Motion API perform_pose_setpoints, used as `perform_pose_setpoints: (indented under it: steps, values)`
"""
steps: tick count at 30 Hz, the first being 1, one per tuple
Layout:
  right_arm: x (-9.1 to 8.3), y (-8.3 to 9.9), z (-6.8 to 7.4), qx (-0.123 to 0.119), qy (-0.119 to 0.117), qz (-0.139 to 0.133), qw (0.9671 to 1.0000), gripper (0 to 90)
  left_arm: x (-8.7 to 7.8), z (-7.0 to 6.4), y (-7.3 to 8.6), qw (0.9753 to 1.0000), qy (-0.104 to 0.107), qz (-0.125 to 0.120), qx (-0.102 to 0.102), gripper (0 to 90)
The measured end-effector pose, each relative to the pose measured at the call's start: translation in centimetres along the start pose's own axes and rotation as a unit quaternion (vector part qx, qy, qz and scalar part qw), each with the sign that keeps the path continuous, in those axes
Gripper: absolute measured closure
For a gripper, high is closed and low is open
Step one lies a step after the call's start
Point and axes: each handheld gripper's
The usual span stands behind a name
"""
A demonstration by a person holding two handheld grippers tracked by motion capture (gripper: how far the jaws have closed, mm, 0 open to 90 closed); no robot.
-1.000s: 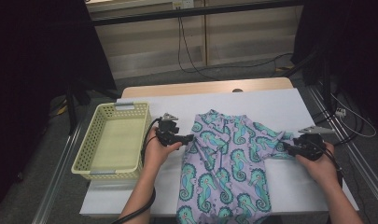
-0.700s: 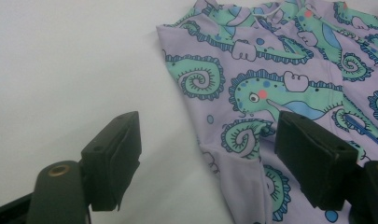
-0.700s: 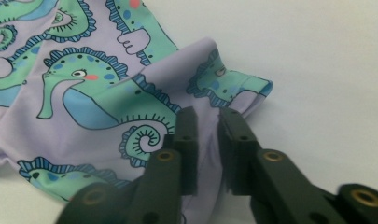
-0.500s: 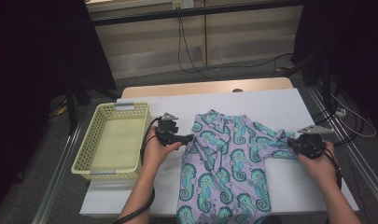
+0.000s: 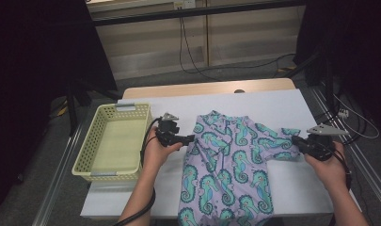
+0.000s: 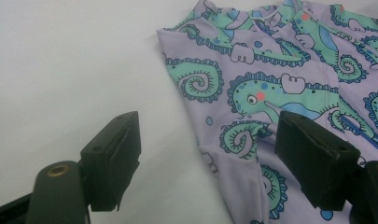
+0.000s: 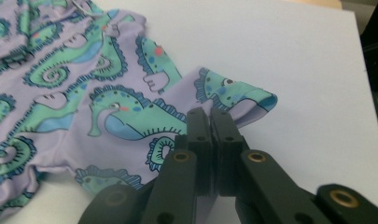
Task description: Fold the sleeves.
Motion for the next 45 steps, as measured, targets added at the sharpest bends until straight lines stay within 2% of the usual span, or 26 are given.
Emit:
perform_pose_setpoints:
  steps: [4,10,17,31,38,45]
  values:
    - [-0.8,-0.3,0.1,0.003,-0.001,-0.019,0.9998,88.2,0.1,-0.1,0.0,1.0,-0.001,0.0,-0.002,23.1]
    - [-0.9,-0.6,0.7,0.001,-0.011,-0.024,0.9997,88.2,0.0,-0.2,-0.1,1.0,-0.002,0.002,0.0,23.1]
    - [-1.0,-1.3,1.8,-0.013,-0.025,-0.034,0.999,88.2,-0.1,-0.1,0.0,1.0,-0.002,0.002,-0.001,22.4]
    - [0.0,-2.5,4.1,-0.032,-0.048,-0.035,0.9977,88.2,-0.4,0.0,0.0,1.0,0.0,0.005,0.001,22.1]
    - [0.4,-3.0,4.6,-0.04,-0.054,-0.037,0.9971,88.2,-0.6,-0.1,0.2,1.0,-0.004,0.006,0.004,21.7]
    - [0.7,-3.5,4.7,-0.035,-0.06,-0.043,0.9967,88.1,-1.0,0.0,0.1,1.0,-0.004,0.002,0.002,20.8]
Point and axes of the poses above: each handheld gripper's, and its own axes: x roughly forward along the jaws, y roughly out of its underside, z roughly to its left, and after that the axes turned 8 degrees about z, right-handed
